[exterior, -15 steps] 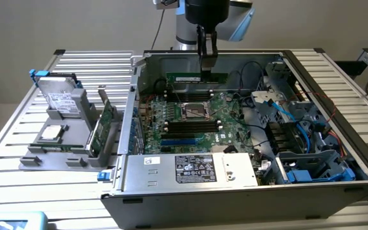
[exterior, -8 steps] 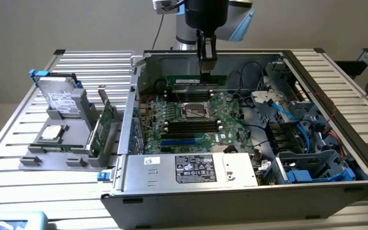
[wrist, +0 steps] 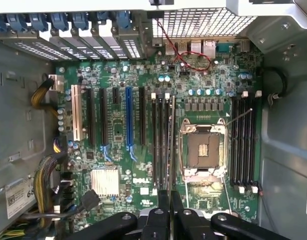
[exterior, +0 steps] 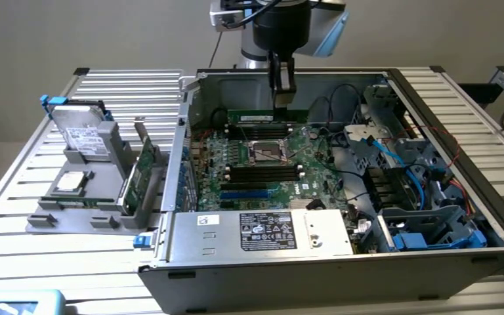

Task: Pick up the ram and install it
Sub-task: 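Insert the ram into the slot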

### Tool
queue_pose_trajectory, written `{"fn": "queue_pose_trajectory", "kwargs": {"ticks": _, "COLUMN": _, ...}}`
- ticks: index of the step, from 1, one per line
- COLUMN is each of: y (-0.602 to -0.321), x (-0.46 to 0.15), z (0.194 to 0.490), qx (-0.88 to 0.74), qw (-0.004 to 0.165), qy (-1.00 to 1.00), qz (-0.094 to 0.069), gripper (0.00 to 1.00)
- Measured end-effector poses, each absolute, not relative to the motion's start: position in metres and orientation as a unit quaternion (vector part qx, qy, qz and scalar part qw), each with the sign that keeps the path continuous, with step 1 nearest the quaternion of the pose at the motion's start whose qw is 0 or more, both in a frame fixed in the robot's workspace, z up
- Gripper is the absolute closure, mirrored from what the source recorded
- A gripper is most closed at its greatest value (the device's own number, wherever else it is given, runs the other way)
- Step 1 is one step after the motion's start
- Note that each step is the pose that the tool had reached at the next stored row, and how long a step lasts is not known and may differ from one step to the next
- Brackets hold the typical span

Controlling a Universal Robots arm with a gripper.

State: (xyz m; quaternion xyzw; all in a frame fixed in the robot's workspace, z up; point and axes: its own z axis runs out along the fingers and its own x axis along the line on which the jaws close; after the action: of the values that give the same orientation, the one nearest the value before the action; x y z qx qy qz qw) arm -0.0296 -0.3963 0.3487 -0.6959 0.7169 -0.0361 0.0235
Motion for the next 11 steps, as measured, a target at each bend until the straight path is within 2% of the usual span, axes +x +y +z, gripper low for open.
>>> {"fn": "queue_pose_trajectory", "kwargs": {"ticks": 11, "y": -0.393, "x": -0.03, "z": 0.331, "qx": -0.705, "qw": 0.024, "qy": 0.708, "qz": -0.036, "gripper": 0.87}}
